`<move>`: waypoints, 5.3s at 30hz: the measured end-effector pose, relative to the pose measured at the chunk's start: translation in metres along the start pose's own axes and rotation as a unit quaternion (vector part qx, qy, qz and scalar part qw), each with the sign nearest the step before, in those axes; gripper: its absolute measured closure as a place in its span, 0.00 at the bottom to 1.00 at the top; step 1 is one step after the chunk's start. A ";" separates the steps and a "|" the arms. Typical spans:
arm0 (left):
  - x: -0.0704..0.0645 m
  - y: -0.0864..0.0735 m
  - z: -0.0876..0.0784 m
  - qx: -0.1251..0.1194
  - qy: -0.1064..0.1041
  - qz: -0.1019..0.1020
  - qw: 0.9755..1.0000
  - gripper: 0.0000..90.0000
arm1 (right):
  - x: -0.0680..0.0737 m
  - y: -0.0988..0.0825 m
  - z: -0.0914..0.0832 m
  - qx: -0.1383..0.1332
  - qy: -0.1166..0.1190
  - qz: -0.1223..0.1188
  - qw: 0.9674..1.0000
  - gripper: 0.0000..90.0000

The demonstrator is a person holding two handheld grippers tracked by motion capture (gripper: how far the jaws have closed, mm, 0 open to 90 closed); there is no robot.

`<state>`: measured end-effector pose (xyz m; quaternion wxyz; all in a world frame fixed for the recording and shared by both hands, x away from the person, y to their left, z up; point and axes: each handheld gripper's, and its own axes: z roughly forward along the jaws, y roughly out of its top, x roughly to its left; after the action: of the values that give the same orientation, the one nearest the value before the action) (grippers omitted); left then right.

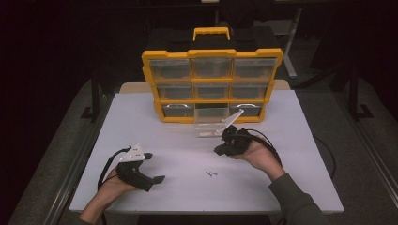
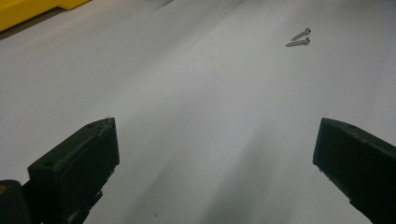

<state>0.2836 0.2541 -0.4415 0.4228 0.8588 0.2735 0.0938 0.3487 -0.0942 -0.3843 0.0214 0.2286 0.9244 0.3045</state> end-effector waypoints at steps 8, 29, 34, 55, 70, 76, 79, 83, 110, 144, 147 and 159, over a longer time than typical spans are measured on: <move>0.000 0.000 -0.001 0.000 0.004 0.002 1.000 0.00 | -0.008 0.013 -0.013 -0.009 -0.007 0.006 1.000 0.96; -0.001 0.001 -0.001 0.001 0.006 0.004 1.000 0.00 | -0.022 0.046 -0.037 -0.022 -0.028 0.004 0.999 0.96; -0.001 0.001 -0.001 -0.001 0.008 0.008 1.000 0.00 | -0.028 0.055 -0.041 -0.026 -0.035 0.007 0.999 0.96; -0.001 0.000 -0.001 -0.005 0.008 0.008 1.000 0.00 | -0.056 0.078 -0.031 -0.019 -0.058 0.022 0.998 0.96; -0.001 0.001 -0.002 -0.003 0.009 0.005 1.000 0.00 | -0.070 0.080 -0.007 0.004 -0.066 0.031 0.997 0.96; -0.001 0.001 -0.002 -0.002 0.008 0.004 1.000 0.00 | -0.073 0.079 0.006 0.027 -0.073 0.030 0.997 0.96; -0.001 0.002 -0.002 -0.002 0.008 0.006 1.000 0.00 | -0.074 0.079 0.010 0.033 -0.073 0.031 0.996 0.96; -0.001 0.001 -0.001 -0.002 0.008 0.006 1.000 0.00 | -0.076 0.079 0.012 0.039 -0.075 0.031 0.996 0.95; -0.002 0.001 -0.001 -0.003 0.011 0.010 1.000 0.00 | -0.056 0.075 -0.026 -0.004 -0.038 0.034 0.999 0.99; -0.002 0.000 0.000 0.001 0.010 0.010 1.000 0.00 | -0.021 0.028 -0.016 -0.024 -0.036 0.010 0.999 0.78; -0.002 0.000 0.000 0.001 0.009 0.010 1.000 0.00 | -0.019 0.023 -0.014 -0.022 -0.032 0.011 0.999 0.76; -0.002 0.000 0.000 0.001 0.009 0.009 1.000 0.00 | -0.005 0.006 0.001 -0.016 -0.022 0.002 1.000 0.69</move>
<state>0.2821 0.2535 -0.4416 0.4186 0.8609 0.2694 0.1048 0.3556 -0.0913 -0.3822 0.0446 0.2370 0.9183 0.3140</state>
